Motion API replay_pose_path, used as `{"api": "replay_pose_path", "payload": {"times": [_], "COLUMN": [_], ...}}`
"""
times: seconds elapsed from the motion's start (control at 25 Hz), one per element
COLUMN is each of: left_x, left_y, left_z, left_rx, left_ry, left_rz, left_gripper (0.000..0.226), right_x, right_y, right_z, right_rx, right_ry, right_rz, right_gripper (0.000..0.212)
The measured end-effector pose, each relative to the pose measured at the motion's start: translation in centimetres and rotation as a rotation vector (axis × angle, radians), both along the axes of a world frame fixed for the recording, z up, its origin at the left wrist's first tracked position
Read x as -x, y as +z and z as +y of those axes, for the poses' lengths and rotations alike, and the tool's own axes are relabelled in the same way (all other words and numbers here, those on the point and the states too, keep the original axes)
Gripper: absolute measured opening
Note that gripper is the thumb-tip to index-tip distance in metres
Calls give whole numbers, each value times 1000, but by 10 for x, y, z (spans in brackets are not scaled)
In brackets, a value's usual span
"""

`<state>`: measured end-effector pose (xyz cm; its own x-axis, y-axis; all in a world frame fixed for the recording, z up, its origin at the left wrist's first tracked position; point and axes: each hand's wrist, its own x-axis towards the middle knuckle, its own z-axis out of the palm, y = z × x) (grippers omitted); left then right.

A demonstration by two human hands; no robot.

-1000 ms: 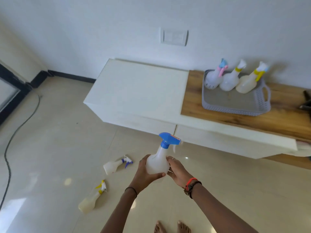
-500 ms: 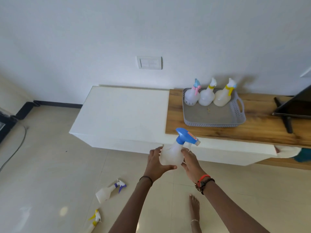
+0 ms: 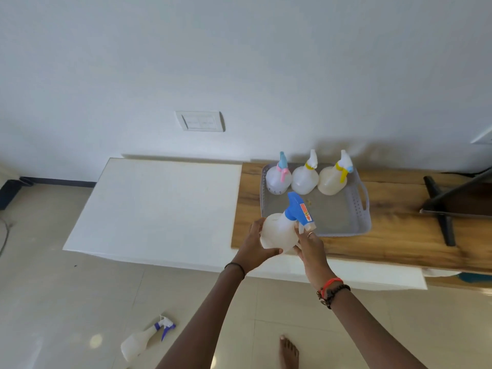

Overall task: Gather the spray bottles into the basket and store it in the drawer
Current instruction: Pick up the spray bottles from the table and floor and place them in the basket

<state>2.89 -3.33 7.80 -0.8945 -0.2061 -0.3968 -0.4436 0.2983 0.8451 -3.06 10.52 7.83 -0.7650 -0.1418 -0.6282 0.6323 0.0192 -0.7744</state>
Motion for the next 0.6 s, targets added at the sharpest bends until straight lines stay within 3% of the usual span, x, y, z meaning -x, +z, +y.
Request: {"api": "replay_pose_path", "payload": {"times": [0.28,0.4,0.6], "left_x": [85,99,105], "left_y": [-19,-36,-63], "left_z": [1,-4,-6], "left_rx": [170,194,214], "left_ry": [-84,-95,-66], "left_rz": [-16,-41,-97], "left_gripper": [93,93,91], "right_x": [67,80,88], "right_y": [-35,-53,-75], "right_z": [0,-4,-13], "right_rx": [-25,-54,-109], "right_ry": [-47,-2,54], "right_rz": [51,19,-25], "right_gripper": [18,43,47]}}
